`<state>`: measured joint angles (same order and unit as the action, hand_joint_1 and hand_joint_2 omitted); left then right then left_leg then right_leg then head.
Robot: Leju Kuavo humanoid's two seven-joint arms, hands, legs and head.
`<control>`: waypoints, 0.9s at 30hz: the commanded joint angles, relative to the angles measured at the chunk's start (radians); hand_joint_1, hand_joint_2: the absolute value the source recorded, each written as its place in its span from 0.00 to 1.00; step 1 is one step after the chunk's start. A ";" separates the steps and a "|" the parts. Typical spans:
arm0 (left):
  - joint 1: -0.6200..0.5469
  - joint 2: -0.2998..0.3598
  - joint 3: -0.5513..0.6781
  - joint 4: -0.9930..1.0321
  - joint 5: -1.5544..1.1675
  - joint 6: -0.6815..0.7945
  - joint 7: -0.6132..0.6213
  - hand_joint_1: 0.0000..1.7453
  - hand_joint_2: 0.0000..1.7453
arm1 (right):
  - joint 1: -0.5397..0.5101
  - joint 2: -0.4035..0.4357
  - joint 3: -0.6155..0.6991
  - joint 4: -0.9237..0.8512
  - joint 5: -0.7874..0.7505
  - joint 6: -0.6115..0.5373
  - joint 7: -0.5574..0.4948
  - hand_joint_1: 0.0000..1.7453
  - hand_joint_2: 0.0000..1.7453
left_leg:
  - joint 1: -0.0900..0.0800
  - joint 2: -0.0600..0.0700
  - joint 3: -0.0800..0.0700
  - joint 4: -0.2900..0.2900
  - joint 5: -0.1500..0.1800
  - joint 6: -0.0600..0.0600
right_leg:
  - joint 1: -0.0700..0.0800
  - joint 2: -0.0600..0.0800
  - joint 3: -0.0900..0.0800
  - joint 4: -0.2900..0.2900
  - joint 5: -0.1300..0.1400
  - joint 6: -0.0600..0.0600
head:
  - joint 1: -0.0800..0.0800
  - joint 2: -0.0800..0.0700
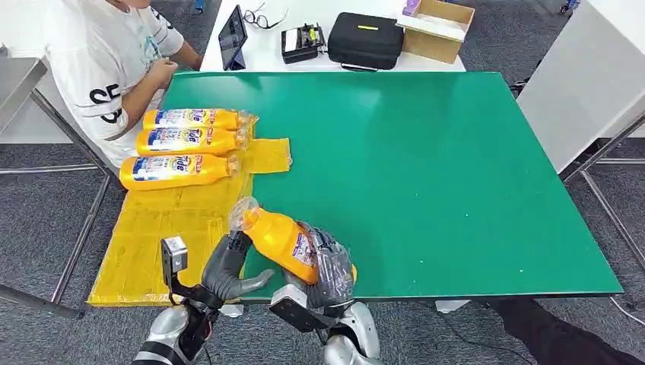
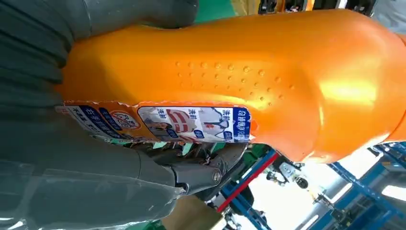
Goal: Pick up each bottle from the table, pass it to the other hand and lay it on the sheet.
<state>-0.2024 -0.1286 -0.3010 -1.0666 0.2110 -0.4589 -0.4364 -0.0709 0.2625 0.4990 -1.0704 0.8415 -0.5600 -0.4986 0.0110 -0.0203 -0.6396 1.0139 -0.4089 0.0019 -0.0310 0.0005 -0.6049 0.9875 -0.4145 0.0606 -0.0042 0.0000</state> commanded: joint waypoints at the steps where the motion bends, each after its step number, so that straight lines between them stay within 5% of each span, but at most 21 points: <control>1: -0.059 0.027 -0.023 0.108 0.029 0.005 0.042 0.00 1.00 | -0.066 -0.014 0.082 0.119 0.032 -0.041 0.012 1.00 1.00 | 0.001 0.002 0.006 -0.001 -0.002 0.000 | 0.002 0.000 0.006 -0.002 -0.001 -0.004 | 0.000 0.000; 27: -0.084 0.030 0.025 0.044 0.319 -0.151 0.098 0.00 1.00 | -0.139 0.025 0.202 0.304 0.013 -0.032 0.028 1.00 1.00 | 0.002 0.002 0.006 0.000 -0.002 0.000 | 0.003 0.001 0.006 -0.001 -0.002 -0.004 | 0.000 0.000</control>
<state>-0.2551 -0.1087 -0.2750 -1.0331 0.5211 -0.6009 -0.3449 -0.1973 0.2823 0.6519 -0.8660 0.8560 -0.5875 -0.4746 0.0113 -0.0201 -0.6396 1.0139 -0.4086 0.0016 -0.0303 0.0006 -0.6052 0.9876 -0.4145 0.0605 -0.0038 0.0000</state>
